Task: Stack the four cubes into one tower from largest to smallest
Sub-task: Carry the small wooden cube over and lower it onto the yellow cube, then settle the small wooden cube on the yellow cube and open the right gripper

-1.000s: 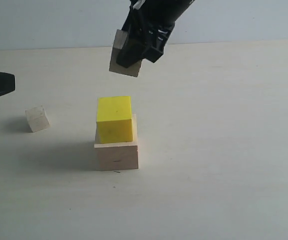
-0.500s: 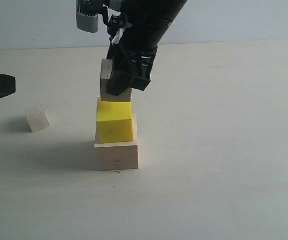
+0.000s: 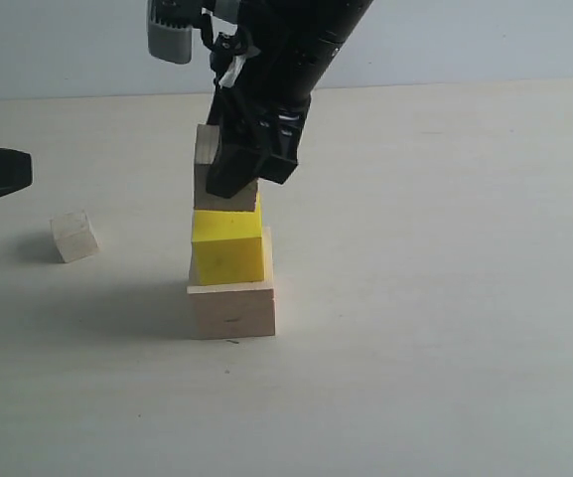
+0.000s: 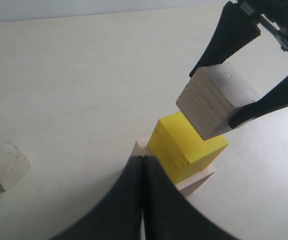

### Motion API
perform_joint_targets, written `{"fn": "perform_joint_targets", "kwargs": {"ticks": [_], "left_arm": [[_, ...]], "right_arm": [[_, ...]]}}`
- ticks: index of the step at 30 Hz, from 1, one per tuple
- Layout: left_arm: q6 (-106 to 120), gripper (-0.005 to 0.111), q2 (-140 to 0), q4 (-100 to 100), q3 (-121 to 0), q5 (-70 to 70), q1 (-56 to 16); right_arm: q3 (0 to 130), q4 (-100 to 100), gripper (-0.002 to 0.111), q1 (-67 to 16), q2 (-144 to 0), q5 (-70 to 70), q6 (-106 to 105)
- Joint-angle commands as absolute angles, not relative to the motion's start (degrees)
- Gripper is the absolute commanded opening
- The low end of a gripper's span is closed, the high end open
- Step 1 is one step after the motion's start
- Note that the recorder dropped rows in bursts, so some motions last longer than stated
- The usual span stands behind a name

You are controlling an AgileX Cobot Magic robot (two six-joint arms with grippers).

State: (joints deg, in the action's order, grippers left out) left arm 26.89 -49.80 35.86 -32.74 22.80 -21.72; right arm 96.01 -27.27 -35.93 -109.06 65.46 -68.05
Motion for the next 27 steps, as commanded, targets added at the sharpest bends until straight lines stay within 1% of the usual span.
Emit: {"fn": "perform_joint_targets", "kwargs": {"ticks": [1,16,20,22,27], "left_arm": [[26.6,0.0,-49.3,36.1,-32.5,22.6,-21.6],[26.6,0.0,-49.3,36.1,-32.5,22.6,-21.6],[26.6,0.0,-49.3,36.1,-32.5,22.6,-21.6],[26.6,0.0,-49.3,36.1,-32.5,22.6,-21.6],[26.7,0.0,-49.3,36.1,-32.5,22.4,-21.6]], "right_arm": [[96.3,-28.3,0.0,-36.0,-108.8,64.6,-68.9],[96.3,-27.6,0.0,-36.0,-110.8,63.6,-68.8],[96.3,-26.7,0.0,-36.0,-110.8,65.4,-68.9],[96.3,-26.7,0.002,-36.0,-110.8,65.4,-68.9],[96.3,-27.0,0.012,-36.0,-110.8,64.7,-68.9]]}}
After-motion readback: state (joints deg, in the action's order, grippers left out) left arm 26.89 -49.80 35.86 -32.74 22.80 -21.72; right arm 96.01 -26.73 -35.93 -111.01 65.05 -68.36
